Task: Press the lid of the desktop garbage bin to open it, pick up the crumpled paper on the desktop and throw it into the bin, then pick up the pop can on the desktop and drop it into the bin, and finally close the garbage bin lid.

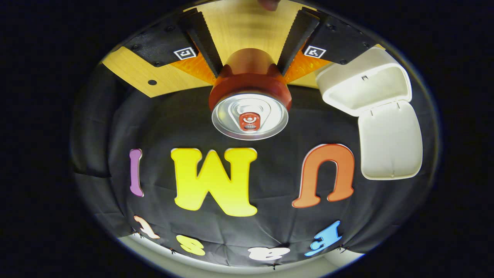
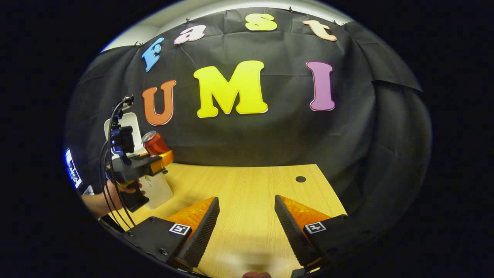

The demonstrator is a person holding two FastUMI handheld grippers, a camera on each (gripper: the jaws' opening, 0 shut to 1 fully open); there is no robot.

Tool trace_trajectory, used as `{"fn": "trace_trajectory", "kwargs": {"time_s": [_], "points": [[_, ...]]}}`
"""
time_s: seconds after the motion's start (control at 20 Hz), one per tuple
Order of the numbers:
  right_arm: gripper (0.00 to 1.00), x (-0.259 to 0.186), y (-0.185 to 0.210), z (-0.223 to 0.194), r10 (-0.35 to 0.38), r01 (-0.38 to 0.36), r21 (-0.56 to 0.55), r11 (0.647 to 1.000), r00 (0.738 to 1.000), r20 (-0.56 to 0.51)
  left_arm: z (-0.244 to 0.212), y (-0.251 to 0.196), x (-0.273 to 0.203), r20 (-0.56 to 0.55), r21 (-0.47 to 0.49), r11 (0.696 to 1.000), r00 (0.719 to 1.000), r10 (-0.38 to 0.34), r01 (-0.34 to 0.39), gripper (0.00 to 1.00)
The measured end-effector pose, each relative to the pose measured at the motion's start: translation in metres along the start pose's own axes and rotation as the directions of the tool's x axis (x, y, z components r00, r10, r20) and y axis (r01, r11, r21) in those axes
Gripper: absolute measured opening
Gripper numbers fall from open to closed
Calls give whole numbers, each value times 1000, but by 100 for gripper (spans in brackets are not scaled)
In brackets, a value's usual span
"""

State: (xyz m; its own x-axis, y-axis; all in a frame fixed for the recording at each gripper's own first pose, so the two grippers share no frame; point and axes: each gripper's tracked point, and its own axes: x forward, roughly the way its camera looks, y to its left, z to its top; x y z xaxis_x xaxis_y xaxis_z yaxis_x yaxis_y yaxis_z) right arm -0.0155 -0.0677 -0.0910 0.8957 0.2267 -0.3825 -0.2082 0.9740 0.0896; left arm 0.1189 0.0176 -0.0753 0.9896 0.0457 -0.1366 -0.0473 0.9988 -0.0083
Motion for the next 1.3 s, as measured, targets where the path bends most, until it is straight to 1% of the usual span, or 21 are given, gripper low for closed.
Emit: {"fn": "trace_trajectory", "kwargs": {"time_s": [0.1, 0.25, 0.35, 0.45, 0.5, 0.6, 0.7, 0.8, 0.95, 1.1, 1.2, 1.3], "points": [[91, 1, 7, 9, 13, -13, -1, 1000, 1000, 18, 17, 38, 4, -2, 2, 996, 996, 84, -84, 85], [91, 9, 23, 13, 38, -38, 7, 999, 999, 24, 37, 91, 3, -3, -21, 983, 983, 183, -183, 86], [91, 16, 38, 12, 64, -65, 16, 998, 998, 18, 39, 125, -1, -15, -16, 966, 967, 256, -256, 85], [90, 22, 55, 17, 93, -93, 16, 996, 995, 22, 38, 157, -2, -40, -6, 951, 951, 308, -308, 86], [91, 25, 62, 19, 107, -107, 14, 994, 994, 26, 34, 170, -2, -59, 1, 946, 944, 324, -325, 86], [91, 30, 73, 18, 123, -124, 21, 992, 992, 23, 24, 188, 1, -101, 1, 938, 933, 346, -347, 85], [91, 38, 80, 8, 132, -132, 29, 991, 991, -7, 8, 205, 4, -147, -9, 931, 922, 359, -364, 86], [90, 41, 85, 6, 136, -135, 42, 990, 990, -24, -5, 213, 5, -186, -25, 928, 914, 361, -372, 86], [91, 45, 91, 10, 137, -136, 56, 989, 990, -20, -11, 218, 5, -215, -31, 923, 904, 369, -384, 86], [93, 47, 97, 9, 150, -148, 59, 987, 988, -25, -9, 225, 2, -216, -9, 915, 894, 392, -403, 87], [94, 47, 99, 4, 157, -154, 70, 986, 987, -37, -3, 223, 1, -200, 0, 915, 896, 396, -404, 88], [94, 46, 98, 4, 158, -154, 81, 985, 987, -37, 4, 222, -3, -194, 3, 911, 894, 405, -412, 93]]}}
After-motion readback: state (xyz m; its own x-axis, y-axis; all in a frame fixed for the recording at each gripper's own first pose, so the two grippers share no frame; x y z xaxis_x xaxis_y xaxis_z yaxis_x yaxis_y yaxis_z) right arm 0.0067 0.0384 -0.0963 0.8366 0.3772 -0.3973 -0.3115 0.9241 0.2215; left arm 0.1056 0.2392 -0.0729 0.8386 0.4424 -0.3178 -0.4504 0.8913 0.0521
